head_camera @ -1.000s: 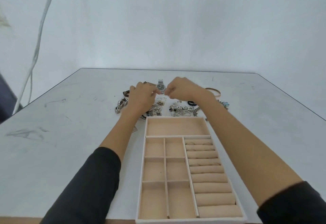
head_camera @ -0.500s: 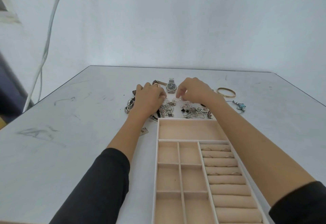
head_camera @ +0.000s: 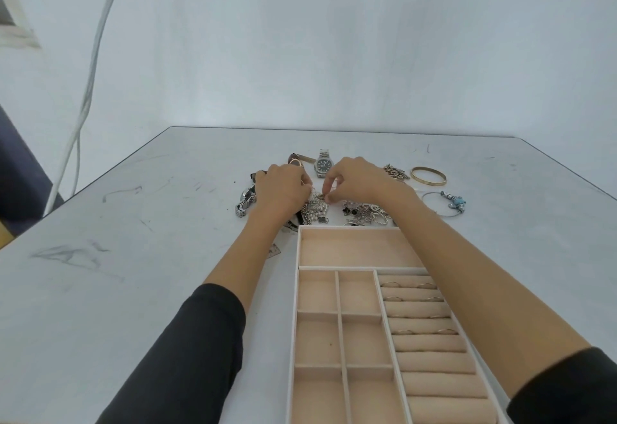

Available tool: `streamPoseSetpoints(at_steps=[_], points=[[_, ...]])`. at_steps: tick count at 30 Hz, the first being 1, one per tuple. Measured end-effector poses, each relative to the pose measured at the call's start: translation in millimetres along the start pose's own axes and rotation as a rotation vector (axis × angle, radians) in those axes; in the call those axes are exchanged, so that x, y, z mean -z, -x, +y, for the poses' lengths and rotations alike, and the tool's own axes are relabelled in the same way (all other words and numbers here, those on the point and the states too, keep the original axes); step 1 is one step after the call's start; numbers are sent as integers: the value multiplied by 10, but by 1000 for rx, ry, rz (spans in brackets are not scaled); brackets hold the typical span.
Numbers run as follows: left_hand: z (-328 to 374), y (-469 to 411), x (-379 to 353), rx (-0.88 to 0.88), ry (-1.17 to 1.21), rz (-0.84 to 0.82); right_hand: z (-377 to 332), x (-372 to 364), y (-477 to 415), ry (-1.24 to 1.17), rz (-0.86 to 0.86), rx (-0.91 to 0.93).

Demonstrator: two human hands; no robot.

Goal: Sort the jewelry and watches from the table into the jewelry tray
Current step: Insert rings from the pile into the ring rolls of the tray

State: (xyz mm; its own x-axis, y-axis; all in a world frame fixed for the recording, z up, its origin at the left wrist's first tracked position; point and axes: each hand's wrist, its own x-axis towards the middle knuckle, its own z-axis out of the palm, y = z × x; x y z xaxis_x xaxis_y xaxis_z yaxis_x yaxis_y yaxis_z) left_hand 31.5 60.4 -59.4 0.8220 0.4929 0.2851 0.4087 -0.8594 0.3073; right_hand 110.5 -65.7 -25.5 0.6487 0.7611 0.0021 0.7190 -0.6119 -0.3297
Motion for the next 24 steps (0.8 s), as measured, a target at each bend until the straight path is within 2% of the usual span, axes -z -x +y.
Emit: streamPoseSetpoints(at_steps=[6,12,24], points=[[2,-15,-5,33,25,-49,-49,-5,-77,-45,-152,-39],[-21,-7,-2,31,66,-47,-36,18,-85,-98,-205,-51],[29,6,11,52,77,-84,53,42,23,-233,-37,32]])
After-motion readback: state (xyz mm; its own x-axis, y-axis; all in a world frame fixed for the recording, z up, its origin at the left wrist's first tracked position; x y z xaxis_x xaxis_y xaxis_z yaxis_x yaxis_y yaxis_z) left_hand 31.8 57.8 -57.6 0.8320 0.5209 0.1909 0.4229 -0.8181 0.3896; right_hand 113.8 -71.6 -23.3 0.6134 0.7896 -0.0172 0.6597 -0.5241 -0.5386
